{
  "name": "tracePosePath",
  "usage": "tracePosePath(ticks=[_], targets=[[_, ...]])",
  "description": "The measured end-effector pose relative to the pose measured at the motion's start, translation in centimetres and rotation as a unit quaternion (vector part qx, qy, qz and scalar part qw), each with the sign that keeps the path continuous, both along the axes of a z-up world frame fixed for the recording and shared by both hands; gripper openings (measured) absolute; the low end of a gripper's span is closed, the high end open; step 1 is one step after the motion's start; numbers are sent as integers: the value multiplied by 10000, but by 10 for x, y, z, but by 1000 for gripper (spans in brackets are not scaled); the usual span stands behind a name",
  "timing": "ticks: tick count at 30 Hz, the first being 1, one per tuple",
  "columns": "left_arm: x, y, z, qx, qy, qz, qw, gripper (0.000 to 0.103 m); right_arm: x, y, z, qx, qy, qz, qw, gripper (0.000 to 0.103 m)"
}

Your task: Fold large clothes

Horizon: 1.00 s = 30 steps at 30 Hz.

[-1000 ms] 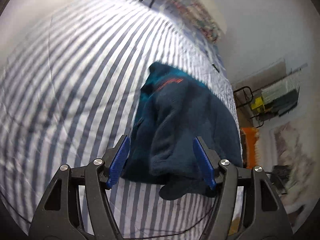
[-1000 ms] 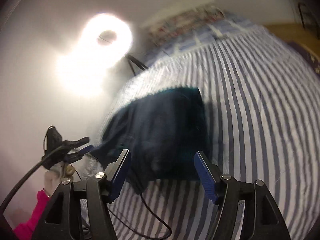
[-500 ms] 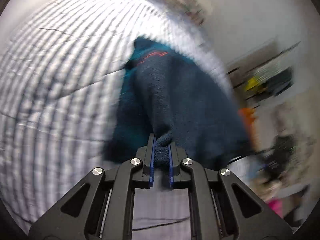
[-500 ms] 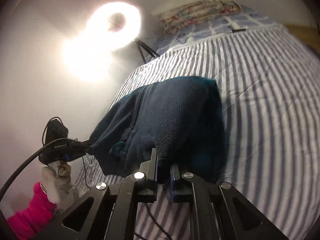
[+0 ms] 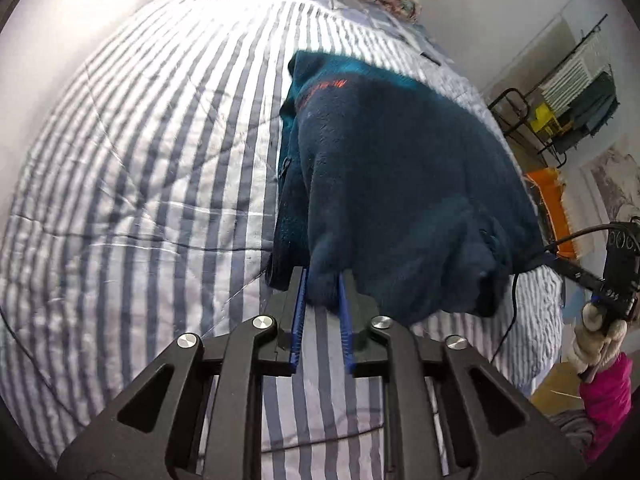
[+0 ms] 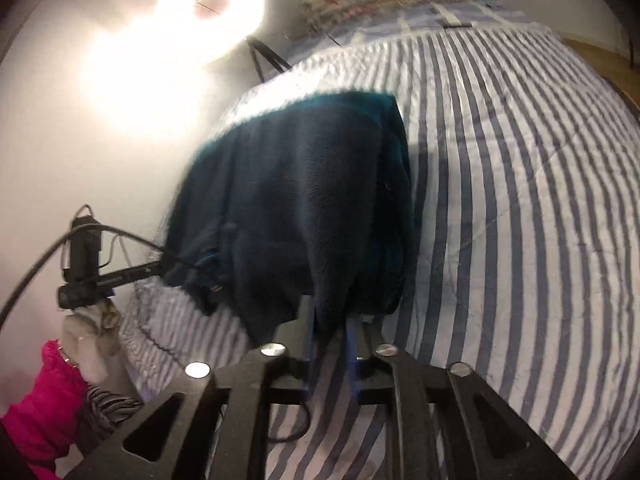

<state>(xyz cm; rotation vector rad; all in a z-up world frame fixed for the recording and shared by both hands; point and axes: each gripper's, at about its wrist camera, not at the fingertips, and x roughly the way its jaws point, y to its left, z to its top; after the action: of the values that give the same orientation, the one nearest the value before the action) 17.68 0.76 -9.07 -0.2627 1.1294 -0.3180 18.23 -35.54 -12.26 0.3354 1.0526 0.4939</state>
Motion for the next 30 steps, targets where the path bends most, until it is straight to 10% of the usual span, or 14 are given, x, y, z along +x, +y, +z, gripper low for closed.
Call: tracePosePath(ticks=[5,16,24,30], targets=[[10,26,38,-430,-471,451,9969,40,4,-31,36,605,-671,-186,9957,51],[119,-26,76,-391,-1071,302,9930,40,89,11,78,313,-1450,-273,9886,32],[172,-66,17,-88,-431,-92,9990,40,190,93,39,-255,-1081,254,9935,32],[140,-61,-35,186,-769,-538,9954,37,168,100,-28,-589,-514,569,9953,31]])
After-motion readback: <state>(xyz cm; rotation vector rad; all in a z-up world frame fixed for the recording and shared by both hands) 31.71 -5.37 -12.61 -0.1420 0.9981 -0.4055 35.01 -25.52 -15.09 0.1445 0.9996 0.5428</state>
